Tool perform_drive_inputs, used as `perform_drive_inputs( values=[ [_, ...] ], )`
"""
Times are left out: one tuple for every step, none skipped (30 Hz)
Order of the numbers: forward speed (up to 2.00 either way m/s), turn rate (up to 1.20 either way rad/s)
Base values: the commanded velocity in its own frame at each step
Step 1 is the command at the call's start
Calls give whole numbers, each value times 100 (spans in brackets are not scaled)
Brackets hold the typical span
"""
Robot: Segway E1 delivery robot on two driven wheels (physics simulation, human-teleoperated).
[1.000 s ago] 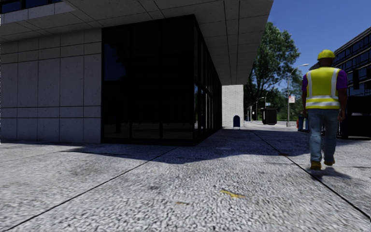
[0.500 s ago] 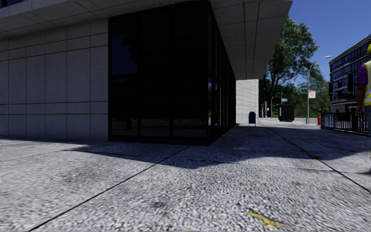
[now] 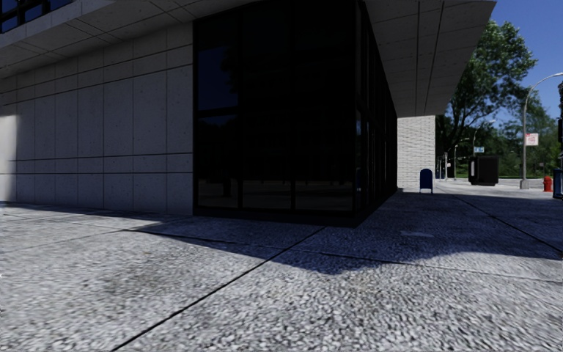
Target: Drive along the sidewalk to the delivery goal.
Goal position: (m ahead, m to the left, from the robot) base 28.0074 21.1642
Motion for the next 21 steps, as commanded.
perform_drive_inputs(
  values=[
    [94,35],
    [94,35],
    [94,35],
    [94,35],
    [94,35],
    [94,35],
    [94,35],
    [94,35],
    [94,35],
    [94,35],
    [94,35],
    [94,35],
    [94,35],
    [94,35],
    [94,35],
    [94,35],
    [94,35],
    [94,35],
    [94,35],
    [94,35],
    [94,35]
  ],
)
